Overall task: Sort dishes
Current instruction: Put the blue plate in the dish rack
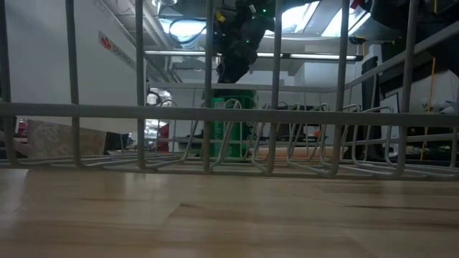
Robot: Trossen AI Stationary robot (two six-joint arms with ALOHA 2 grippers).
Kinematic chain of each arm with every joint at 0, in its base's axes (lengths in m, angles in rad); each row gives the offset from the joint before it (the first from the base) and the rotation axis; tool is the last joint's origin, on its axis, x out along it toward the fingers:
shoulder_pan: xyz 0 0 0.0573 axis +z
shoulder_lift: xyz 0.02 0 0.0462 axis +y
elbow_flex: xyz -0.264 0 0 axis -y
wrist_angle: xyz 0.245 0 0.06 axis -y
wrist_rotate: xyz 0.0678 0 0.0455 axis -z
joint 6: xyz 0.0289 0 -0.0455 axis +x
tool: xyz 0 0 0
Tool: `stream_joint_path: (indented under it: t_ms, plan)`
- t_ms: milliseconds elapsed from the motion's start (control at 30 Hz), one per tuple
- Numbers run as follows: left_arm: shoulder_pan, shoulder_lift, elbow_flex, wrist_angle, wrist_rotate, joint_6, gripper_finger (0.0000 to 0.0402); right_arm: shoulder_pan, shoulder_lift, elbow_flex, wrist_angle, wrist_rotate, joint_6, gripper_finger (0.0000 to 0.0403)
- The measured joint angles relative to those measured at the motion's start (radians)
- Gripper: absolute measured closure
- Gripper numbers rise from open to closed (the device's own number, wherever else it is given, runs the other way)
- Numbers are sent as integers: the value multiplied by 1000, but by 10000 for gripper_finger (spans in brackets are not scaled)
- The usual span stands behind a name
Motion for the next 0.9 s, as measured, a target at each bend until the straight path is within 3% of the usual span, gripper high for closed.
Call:
stream_joint_path:
  t_ms: [267,400,500,667,900]
  plan:
    - [1,86,5,4,56,-1,230,59,0,0,-8,15,-8,237]
    - [1,119,5,16,166,11,238,87,0,0,-10,83,-47,237]
    - [2,130,5,17,188,34,244,107,0,0,-10,145,-67,237]
    - [3,137,3,23,204,53,262,129,0,0,-11,209,-88,237]
    - [3,139,2,67,270,116,299,127,0,0,-11,215,-88,237]
